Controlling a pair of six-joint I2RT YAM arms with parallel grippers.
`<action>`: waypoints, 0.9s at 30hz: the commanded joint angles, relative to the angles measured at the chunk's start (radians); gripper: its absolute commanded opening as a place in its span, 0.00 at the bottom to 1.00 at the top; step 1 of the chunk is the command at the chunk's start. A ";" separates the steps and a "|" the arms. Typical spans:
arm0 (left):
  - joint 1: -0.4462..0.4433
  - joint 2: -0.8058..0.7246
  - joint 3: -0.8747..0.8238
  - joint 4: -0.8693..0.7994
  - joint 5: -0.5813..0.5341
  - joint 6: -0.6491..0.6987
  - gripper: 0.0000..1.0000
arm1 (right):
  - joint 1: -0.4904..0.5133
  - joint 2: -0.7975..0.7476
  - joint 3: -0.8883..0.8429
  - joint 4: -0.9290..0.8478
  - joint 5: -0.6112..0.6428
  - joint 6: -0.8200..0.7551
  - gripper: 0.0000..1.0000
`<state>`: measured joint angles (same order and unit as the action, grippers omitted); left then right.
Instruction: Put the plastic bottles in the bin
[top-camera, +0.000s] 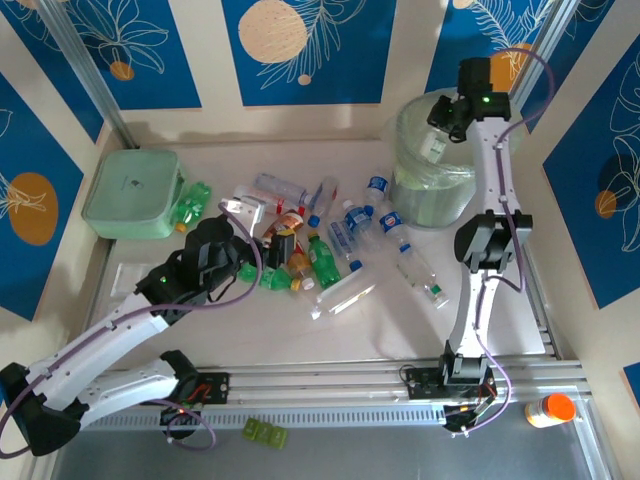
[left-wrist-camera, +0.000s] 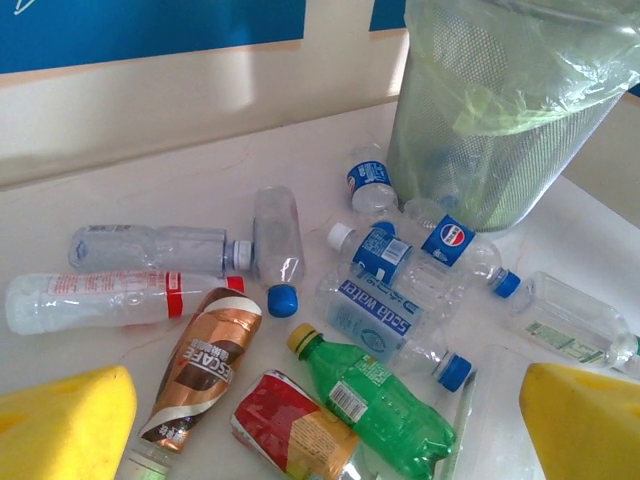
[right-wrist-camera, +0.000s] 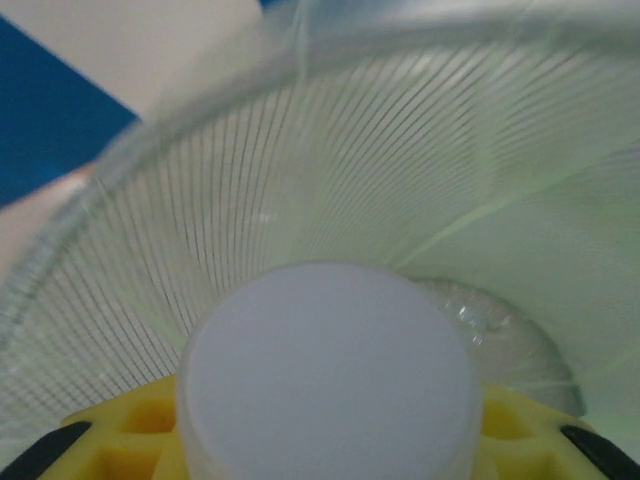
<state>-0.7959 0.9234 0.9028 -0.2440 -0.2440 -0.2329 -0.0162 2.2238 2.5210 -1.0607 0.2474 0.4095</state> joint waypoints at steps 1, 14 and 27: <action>-0.020 -0.022 -0.014 0.031 -0.033 0.030 0.98 | 0.007 0.043 0.035 -0.061 0.029 -0.015 0.24; -0.037 -0.021 -0.016 0.040 -0.061 0.052 0.99 | 0.028 0.101 0.031 -0.072 0.055 -0.036 0.47; -0.039 -0.026 -0.024 0.043 -0.104 0.063 1.00 | 0.019 -0.015 0.036 -0.072 0.105 -0.047 0.60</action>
<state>-0.8234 0.9108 0.8906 -0.2241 -0.3172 -0.1947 0.0063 2.3104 2.5248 -1.1172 0.3138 0.3729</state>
